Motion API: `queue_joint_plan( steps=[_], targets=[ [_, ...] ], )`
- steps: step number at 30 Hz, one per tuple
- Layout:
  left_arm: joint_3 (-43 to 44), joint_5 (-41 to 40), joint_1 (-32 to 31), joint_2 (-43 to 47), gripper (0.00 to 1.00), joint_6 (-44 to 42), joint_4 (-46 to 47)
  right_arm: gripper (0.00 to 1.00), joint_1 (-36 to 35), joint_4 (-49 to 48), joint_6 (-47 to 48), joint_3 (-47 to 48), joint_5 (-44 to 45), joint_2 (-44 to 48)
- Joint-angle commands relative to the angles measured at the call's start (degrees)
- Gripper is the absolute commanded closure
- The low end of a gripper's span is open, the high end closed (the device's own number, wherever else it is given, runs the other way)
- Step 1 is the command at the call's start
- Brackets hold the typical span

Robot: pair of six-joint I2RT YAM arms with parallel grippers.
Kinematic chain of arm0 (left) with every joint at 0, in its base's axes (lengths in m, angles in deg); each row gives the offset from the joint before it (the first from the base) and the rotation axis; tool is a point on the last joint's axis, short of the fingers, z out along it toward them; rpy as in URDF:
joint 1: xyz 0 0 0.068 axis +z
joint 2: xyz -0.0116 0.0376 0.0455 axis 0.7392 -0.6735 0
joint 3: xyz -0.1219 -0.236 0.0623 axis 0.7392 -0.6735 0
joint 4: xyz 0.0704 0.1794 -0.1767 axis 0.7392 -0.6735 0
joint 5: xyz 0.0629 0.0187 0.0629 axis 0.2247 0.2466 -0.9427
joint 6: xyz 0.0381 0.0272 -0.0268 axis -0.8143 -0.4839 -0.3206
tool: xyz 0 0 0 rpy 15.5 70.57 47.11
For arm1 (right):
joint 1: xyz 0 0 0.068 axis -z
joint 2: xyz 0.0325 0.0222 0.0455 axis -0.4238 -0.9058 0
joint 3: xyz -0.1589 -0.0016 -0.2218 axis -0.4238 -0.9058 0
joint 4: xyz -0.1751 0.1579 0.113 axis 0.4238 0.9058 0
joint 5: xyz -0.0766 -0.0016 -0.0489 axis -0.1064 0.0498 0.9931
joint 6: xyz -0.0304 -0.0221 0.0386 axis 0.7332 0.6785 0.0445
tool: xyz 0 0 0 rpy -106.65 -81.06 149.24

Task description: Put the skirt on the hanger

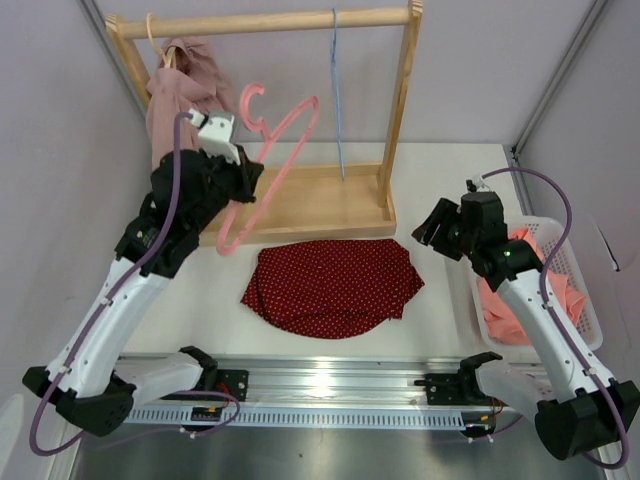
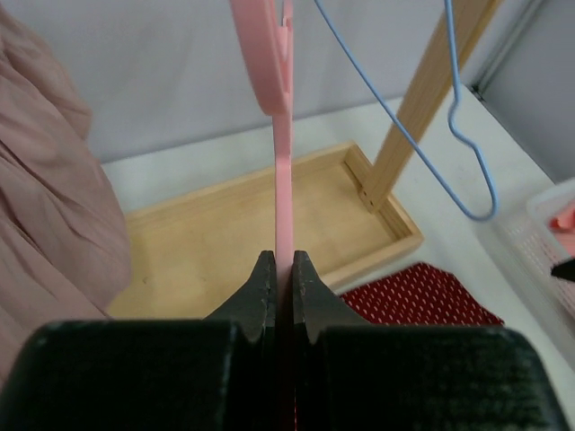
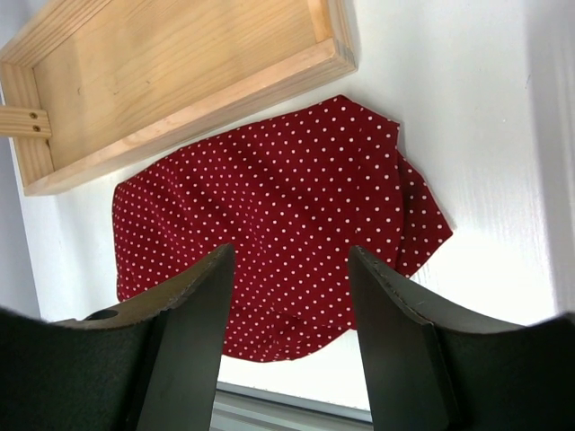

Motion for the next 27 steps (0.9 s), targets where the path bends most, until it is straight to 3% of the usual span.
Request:
queue_joint_plan(
  steps=[1, 8, 14, 23, 27],
  targets=[
    [-9.12, 2.81, -3.44, 5.21, 1.0, 3.13, 2.57, 0.4, 0.23, 1.23, 2.0, 1.62, 1.28, 2.31],
    [-27.48, 6.06, -7.5, 16.2, 1.0, 10.69, 7.85, 0.4, 0.41, 3.7, 3.32, 1.88, 1.45, 3.37],
    [-35.78, 16.16, -9.08, 20.25, 1.0, 14.56, 14.08, 0.41, 0.41, 5.19, 3.14, 2.06, 1.19, 4.68],
    [-47.55, 28.27, -12.68, 19.29, 1.0, 18.69, 25.33, 0.41, -0.47, 7.65, 2.09, 1.53, 1.45, 6.53],
    [-52.3, 32.86, -15.92, 17.27, 1.0, 21.6, 34.72, 0.41, -2.31, 8.62, 1.21, 0.39, 3.74, 7.32]
  ],
)
